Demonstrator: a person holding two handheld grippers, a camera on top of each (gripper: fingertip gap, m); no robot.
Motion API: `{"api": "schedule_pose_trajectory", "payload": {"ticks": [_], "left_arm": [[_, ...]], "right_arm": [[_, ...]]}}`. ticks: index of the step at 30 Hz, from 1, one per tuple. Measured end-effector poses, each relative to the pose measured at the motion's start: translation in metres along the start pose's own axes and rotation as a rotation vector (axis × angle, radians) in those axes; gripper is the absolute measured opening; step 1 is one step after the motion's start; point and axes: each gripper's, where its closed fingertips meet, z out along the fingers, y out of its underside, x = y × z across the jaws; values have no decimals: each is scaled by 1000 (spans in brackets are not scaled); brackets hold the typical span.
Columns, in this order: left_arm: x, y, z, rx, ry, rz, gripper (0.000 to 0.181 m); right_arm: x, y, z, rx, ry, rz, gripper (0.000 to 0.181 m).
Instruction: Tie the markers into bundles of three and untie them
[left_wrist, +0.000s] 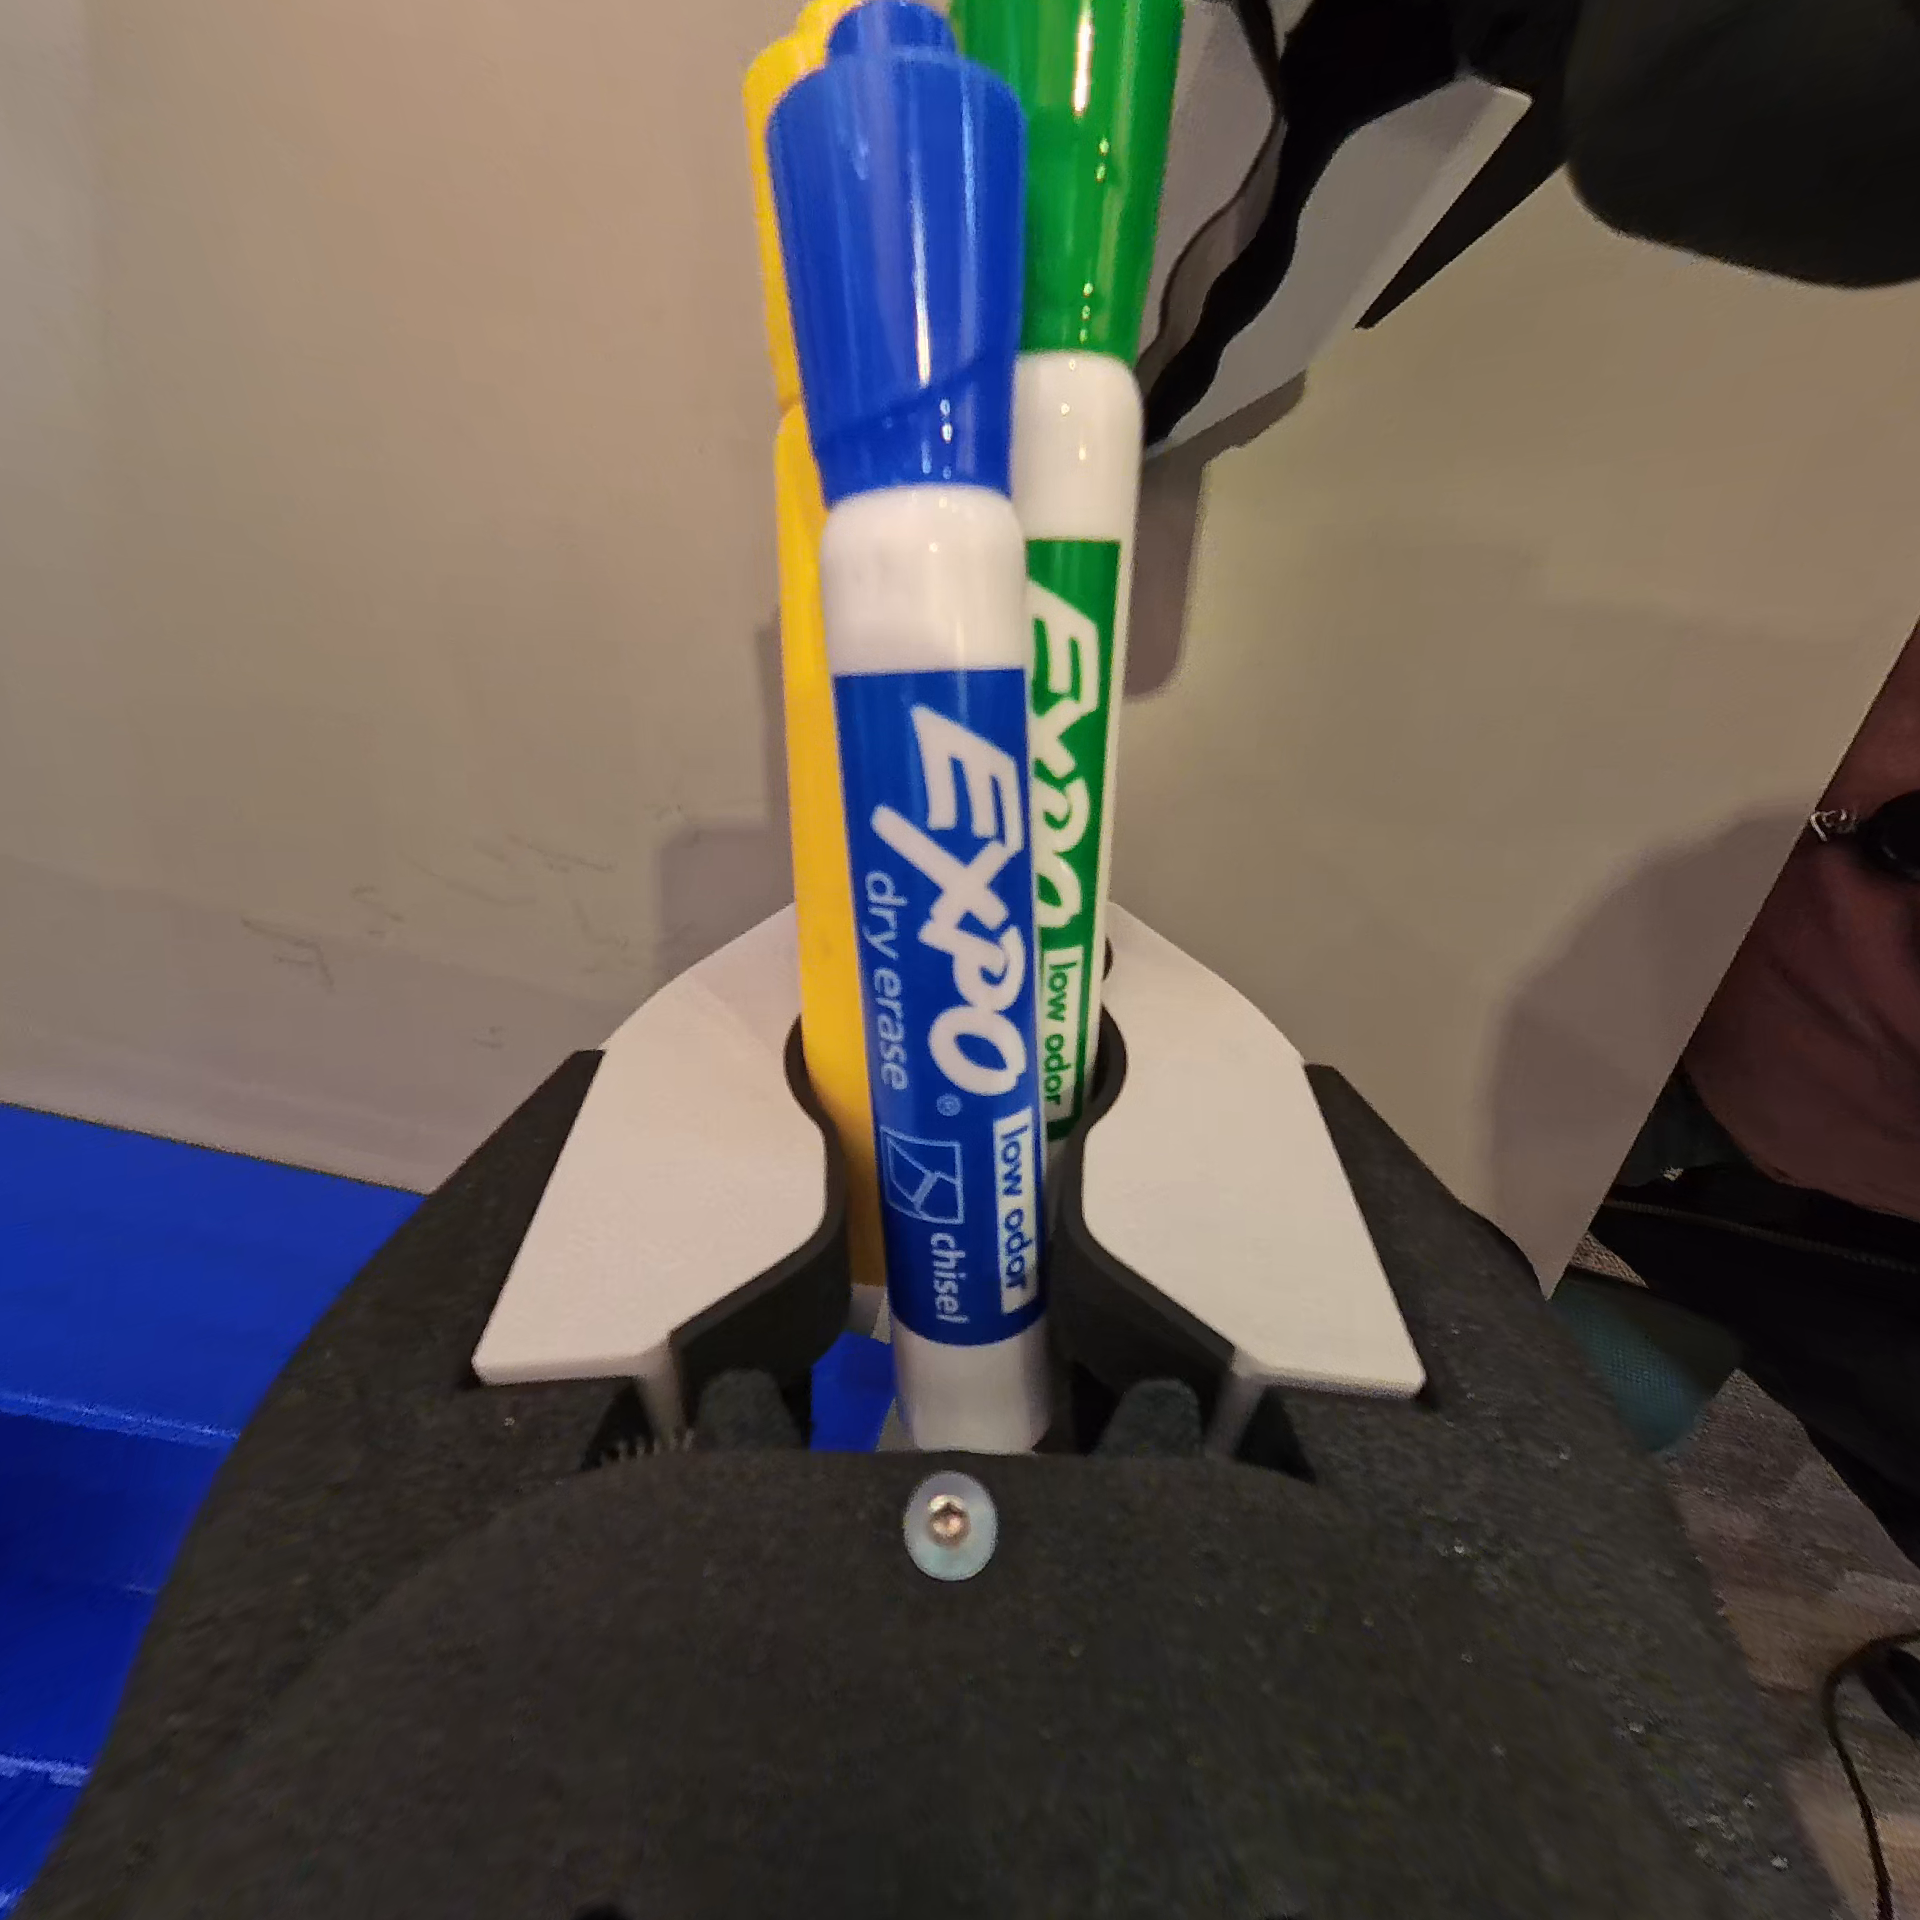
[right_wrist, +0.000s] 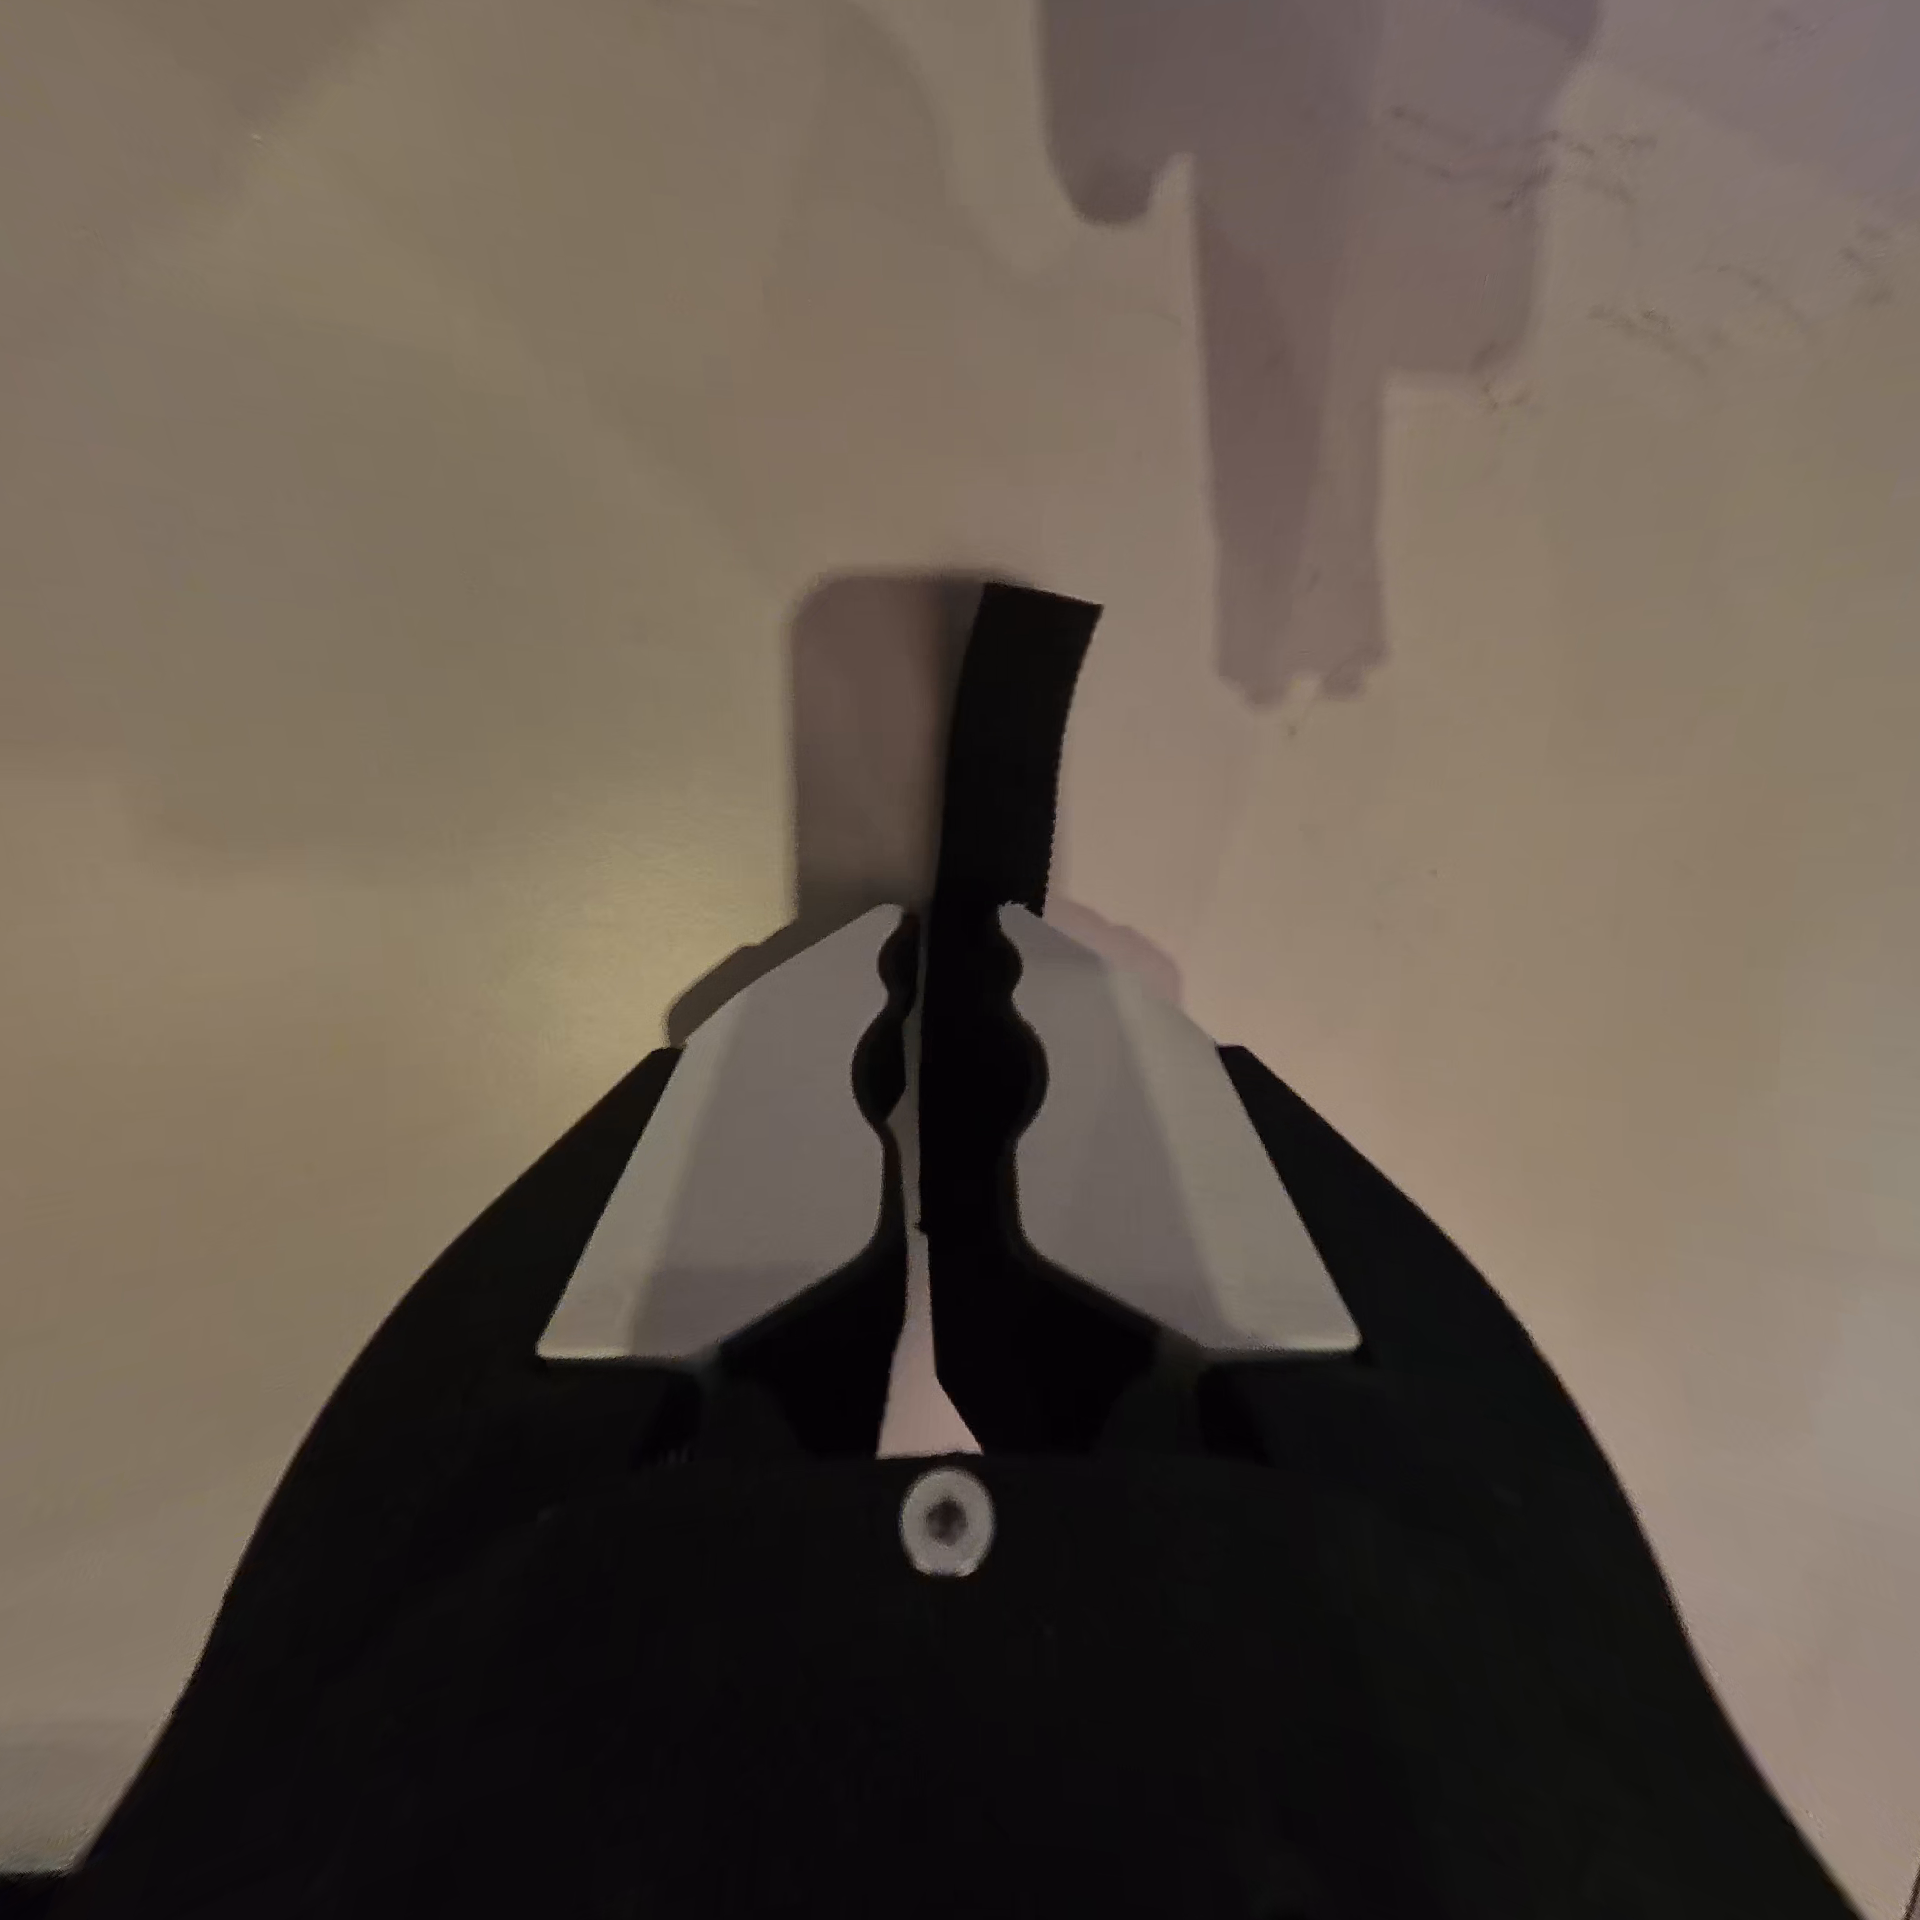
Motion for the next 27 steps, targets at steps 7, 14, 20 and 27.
{"api": "schedule_pose_trajectory", "payload": {"ticks": [7, 14, 20, 27], "left_arm": [[-1, -5, -1, 7, -14, 12, 44], [0, -4, 1, -4, -6, 15, 44], [-3, -2, -2, 4, -8, 4, 44], [-2, 4, -6, 0, -8, -2, 44]], "right_arm": [[7, 4, -2, -19, 20, 42, 29], [3, 4, 0, 0, -22, 129, 21], [1, 4, 0, 38, -43, 187, 17], [-2, 3, -3, 82, -120, 296, 5]]}}
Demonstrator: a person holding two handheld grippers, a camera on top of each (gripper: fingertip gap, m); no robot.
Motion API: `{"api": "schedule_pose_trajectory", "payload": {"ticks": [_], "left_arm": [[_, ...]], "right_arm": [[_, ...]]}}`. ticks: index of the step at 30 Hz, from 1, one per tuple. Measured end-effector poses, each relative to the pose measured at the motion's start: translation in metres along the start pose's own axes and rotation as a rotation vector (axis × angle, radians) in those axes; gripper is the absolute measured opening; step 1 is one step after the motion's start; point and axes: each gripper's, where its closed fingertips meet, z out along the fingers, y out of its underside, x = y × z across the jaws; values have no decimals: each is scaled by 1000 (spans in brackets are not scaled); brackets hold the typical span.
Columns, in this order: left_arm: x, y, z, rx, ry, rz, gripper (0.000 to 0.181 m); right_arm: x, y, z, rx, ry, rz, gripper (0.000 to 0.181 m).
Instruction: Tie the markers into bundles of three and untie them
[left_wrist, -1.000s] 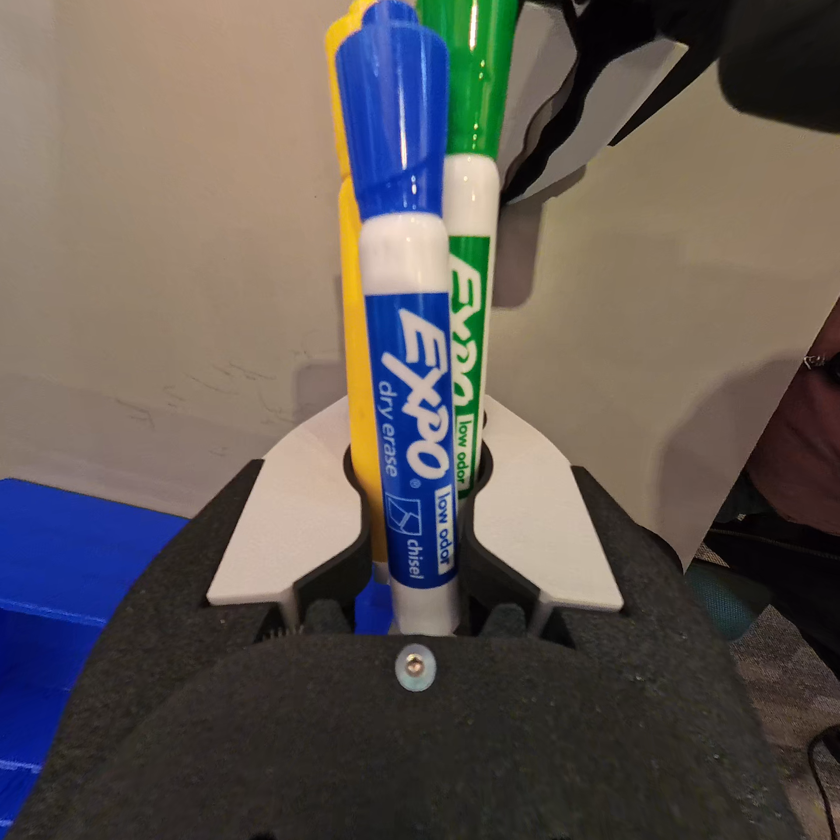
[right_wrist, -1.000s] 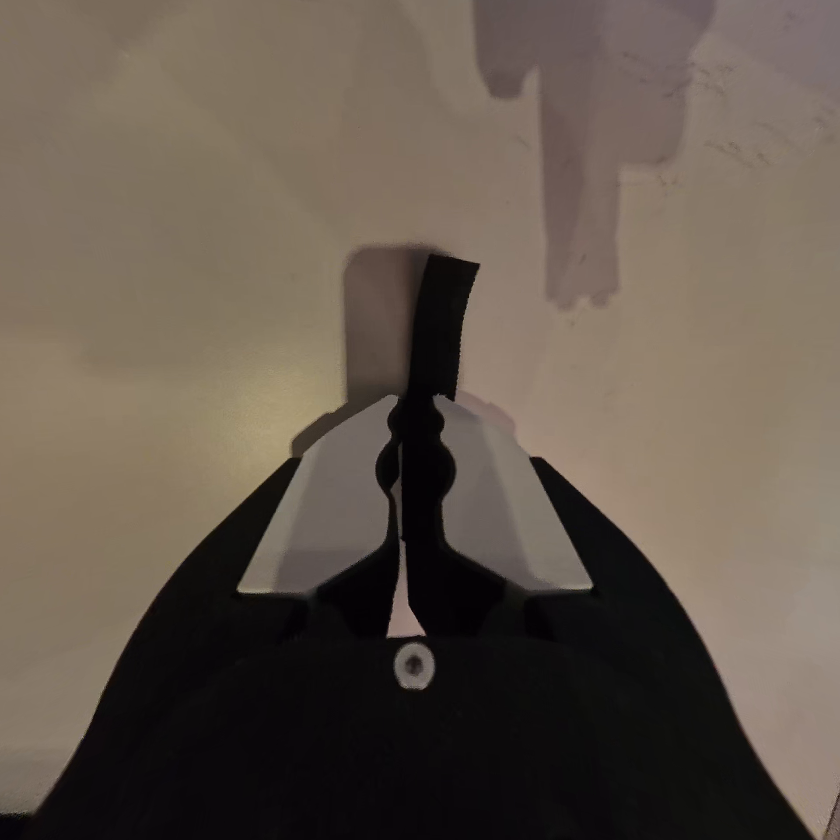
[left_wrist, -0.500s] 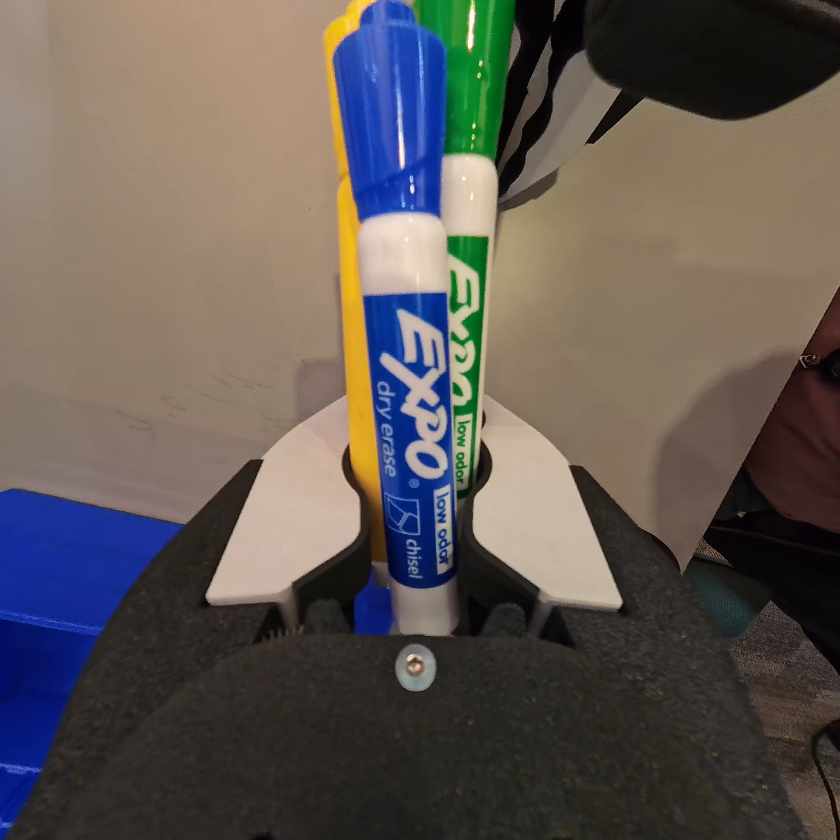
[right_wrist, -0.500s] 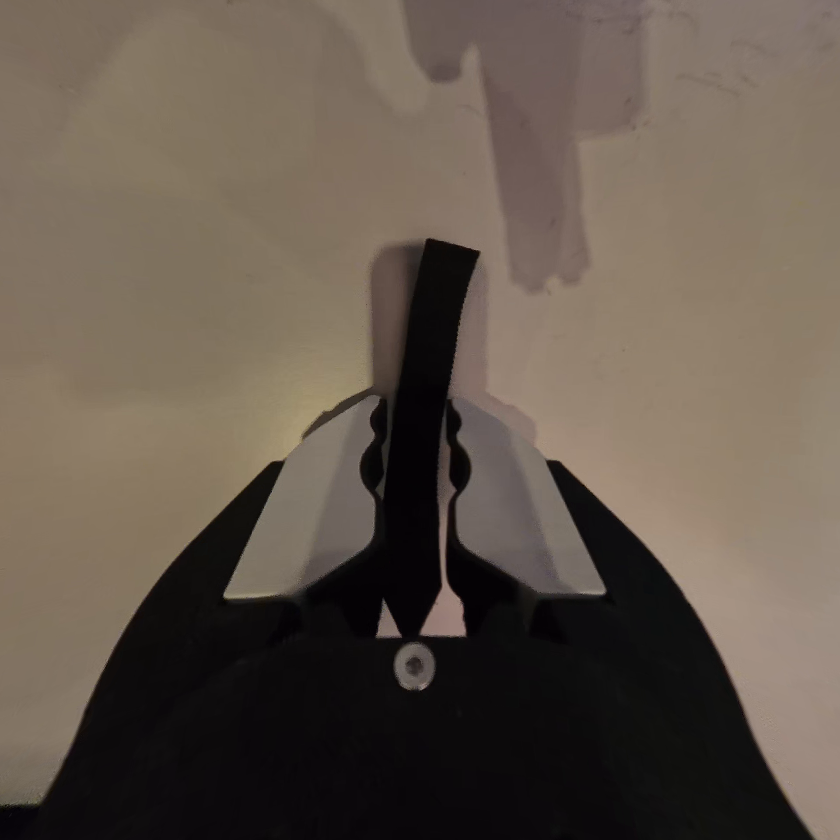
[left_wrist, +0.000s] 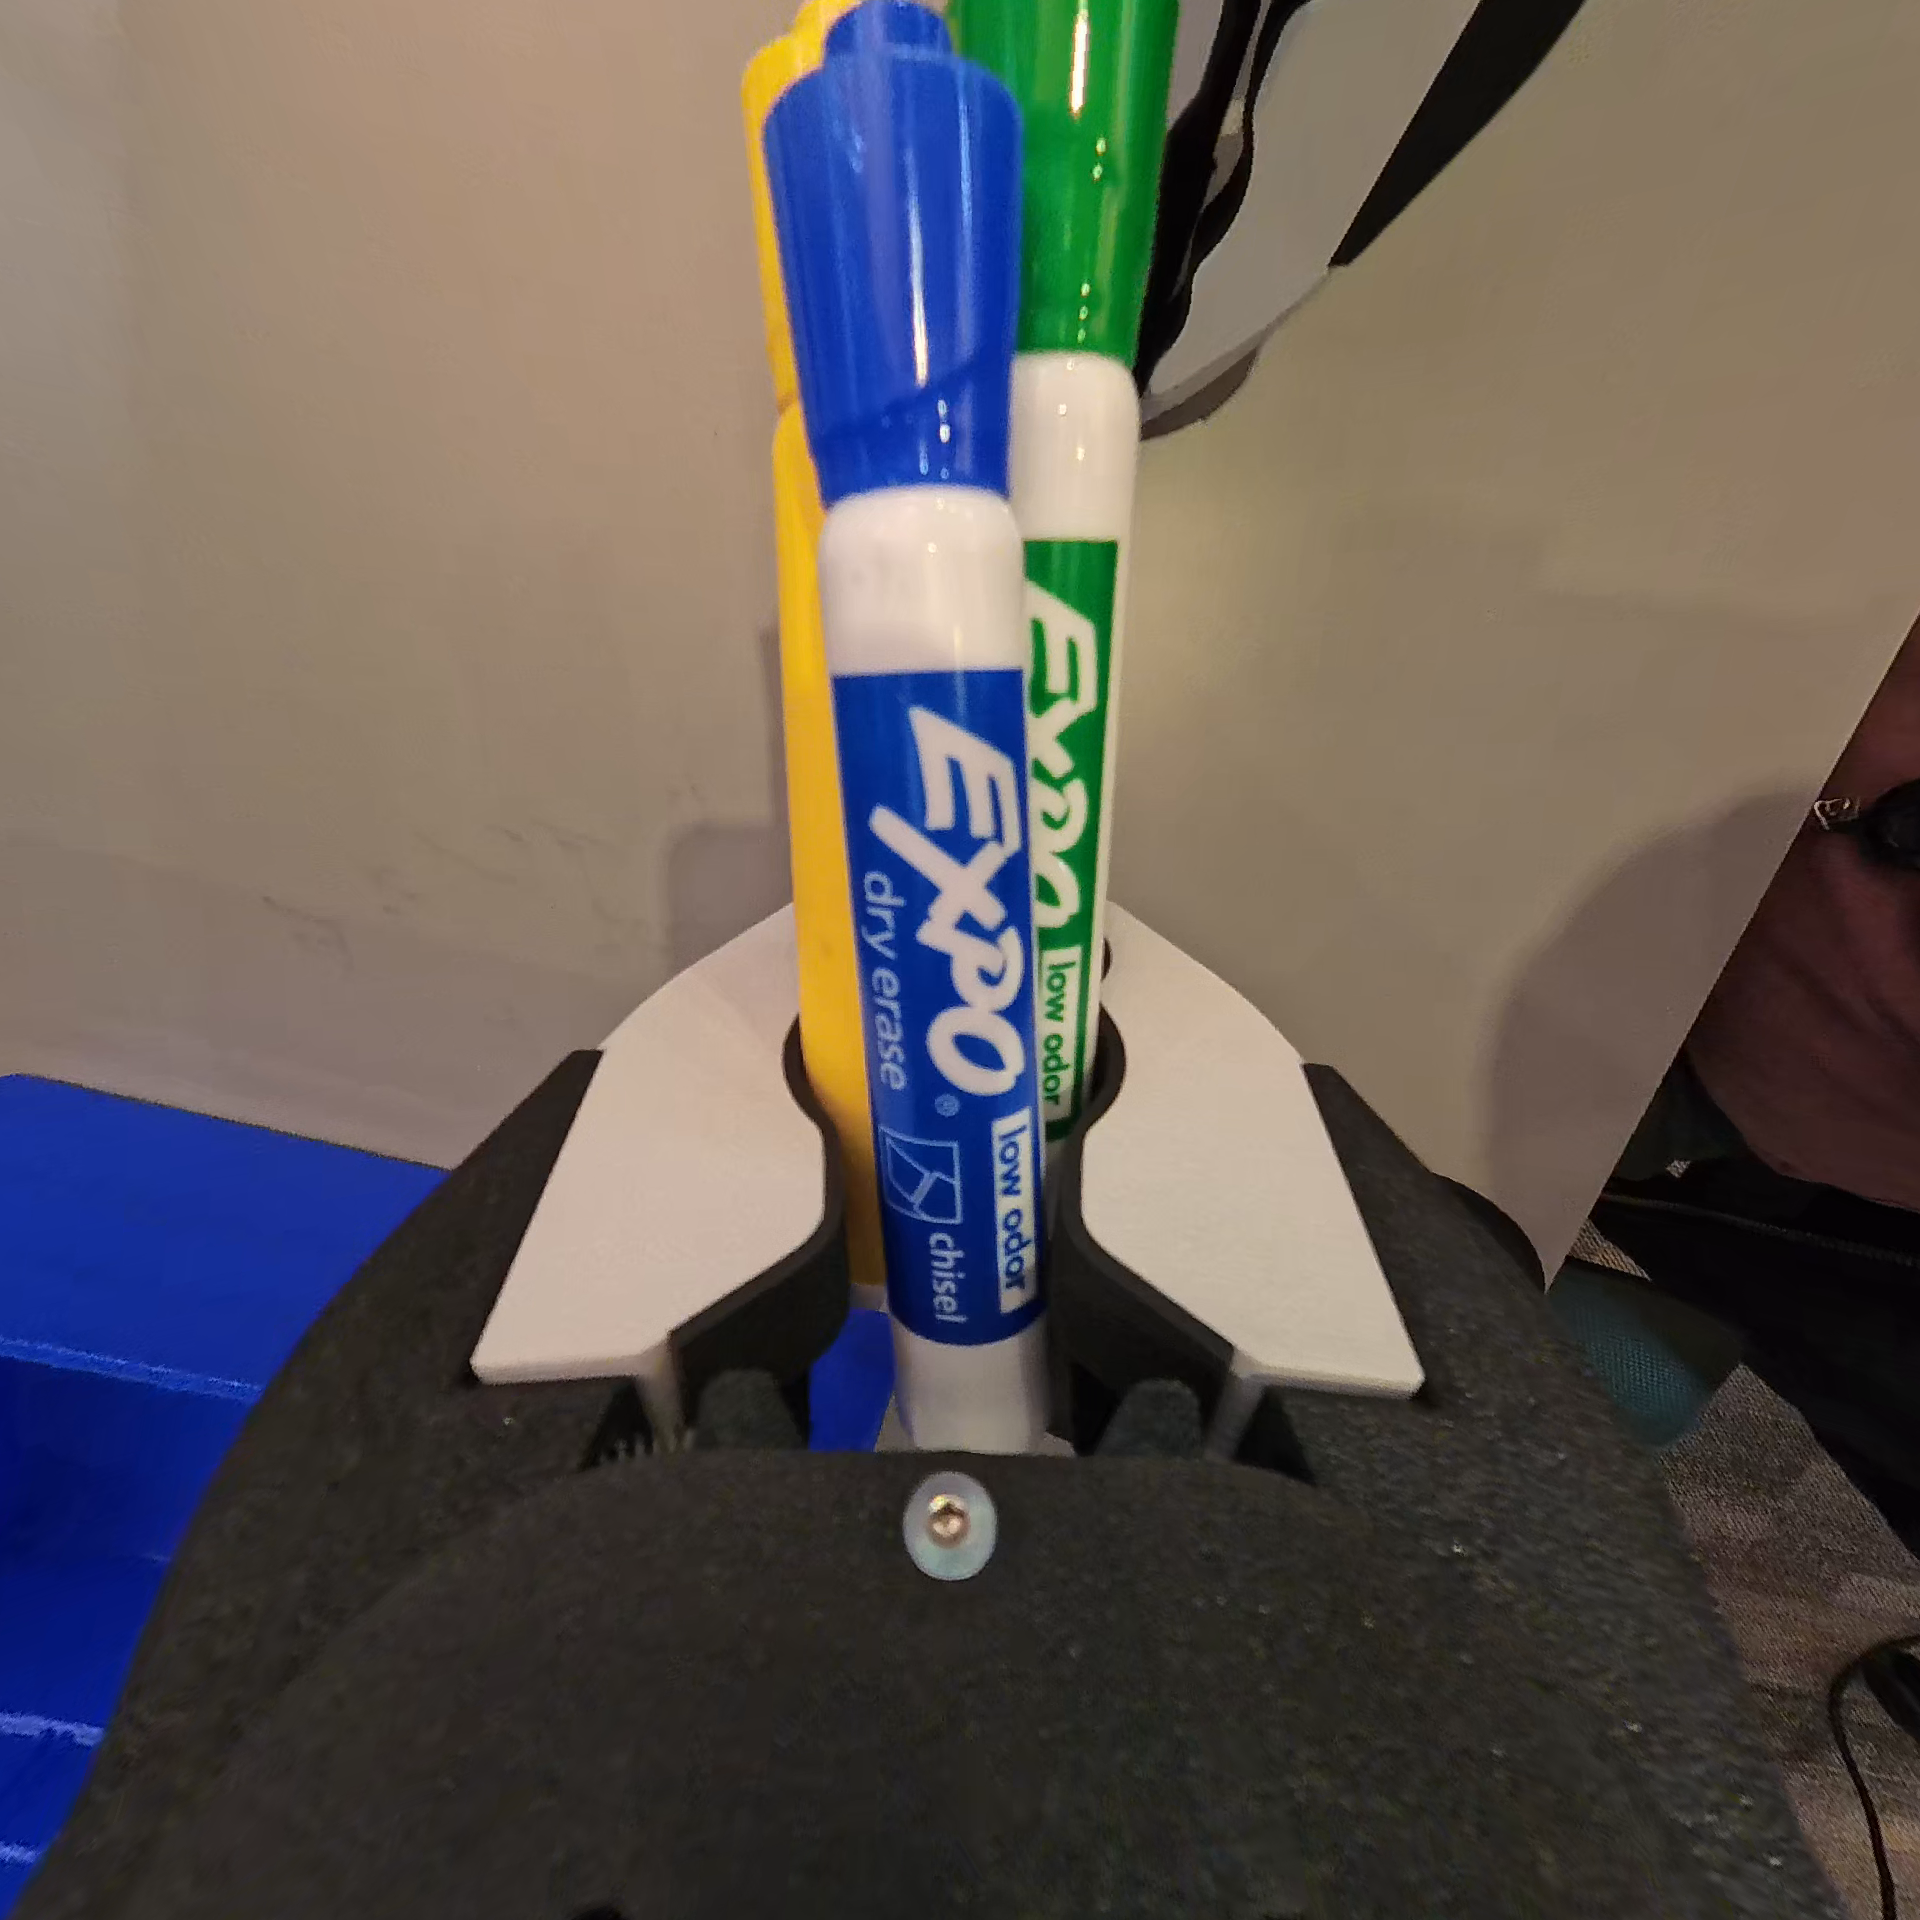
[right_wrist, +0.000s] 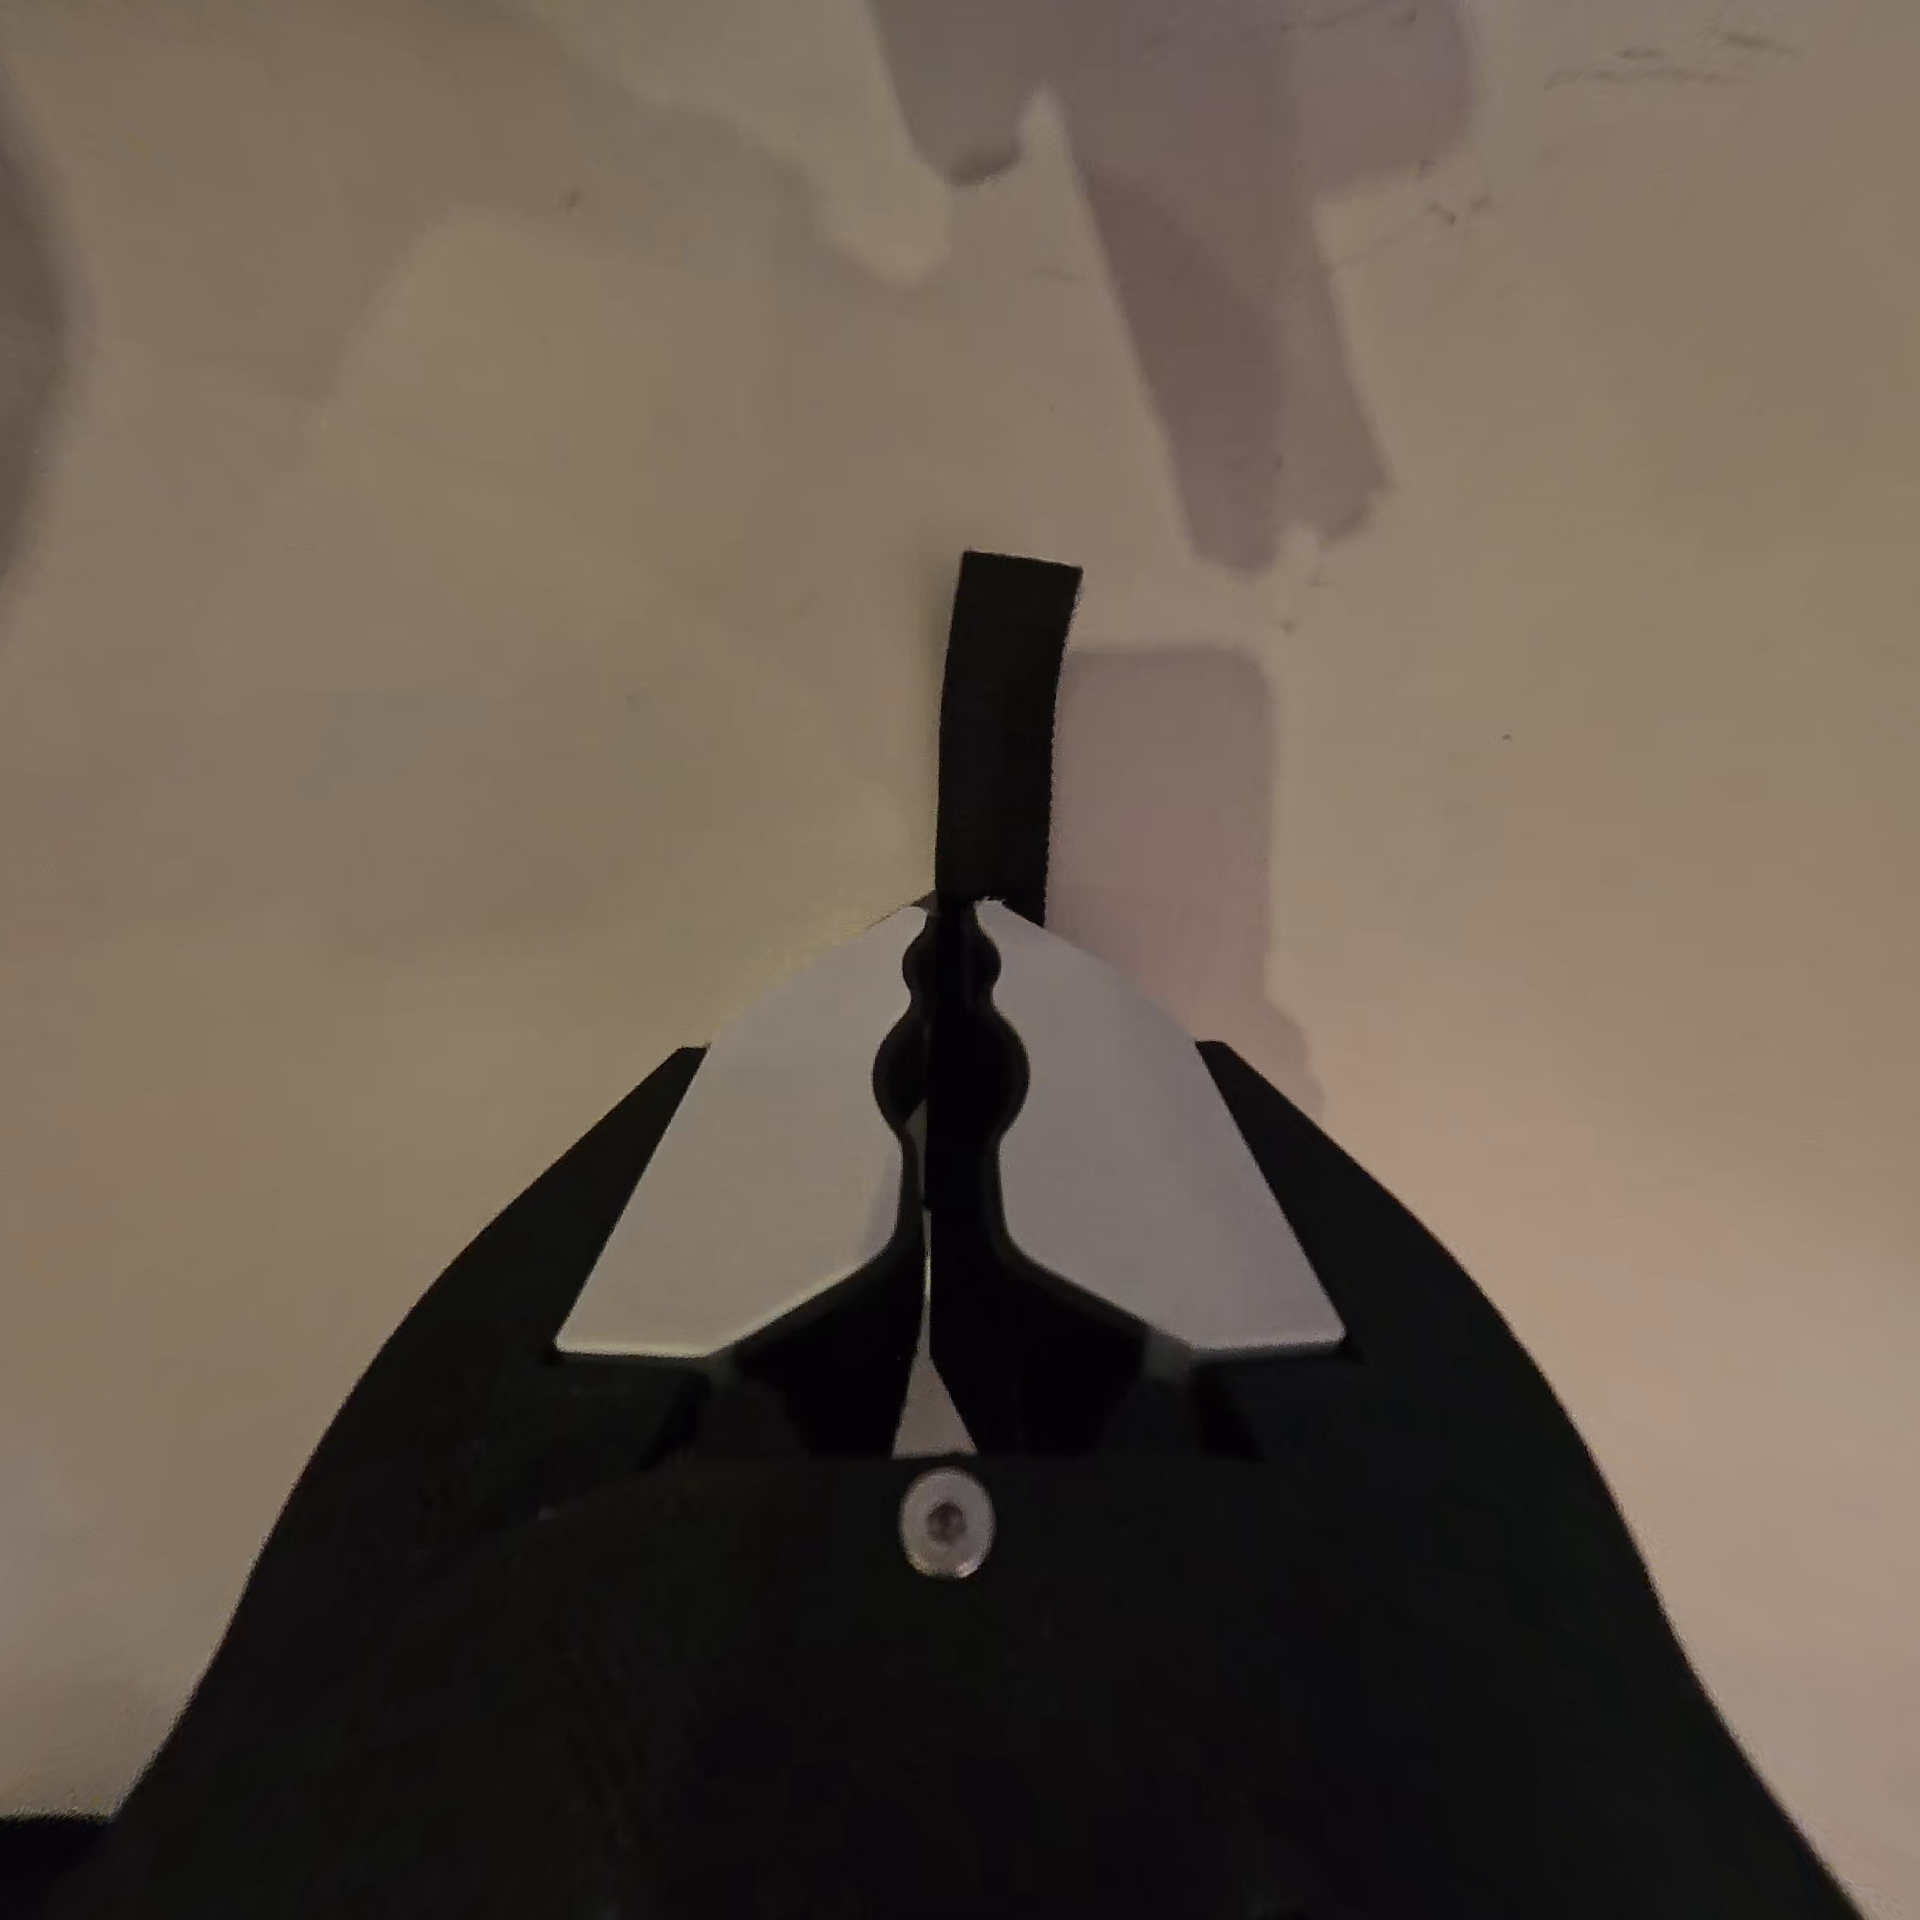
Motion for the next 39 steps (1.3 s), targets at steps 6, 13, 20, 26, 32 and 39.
{"api": "schedule_pose_trajectory", "payload": {"ticks": [6, 13, 20, 26, 32, 39], "left_arm": [[2, 3, 1, -7, 4, 9, 44], [3, -1, 3, 0, 11, 16, 44], [4, 2, 6, -10, 24, 14, 44], [3, 2, 5, -16, 23, 16, 44], [3, 2, 7, -8, 25, 14, 44], [-11, 11, 11, -8, -57, 6, 44]], "right_arm": [[2, -11, -15, 79, -3, 40, 3], [11, -10, -28, 152, -231, 450, 3], [20, 6, -18, 38, -179, 435, 7], [19, 10, -12, -89, -76, 312, 14], [18, 5, -18, -105, -72, 344, 4], [29, -55, -101, 482, -499, 863, 3]]}}
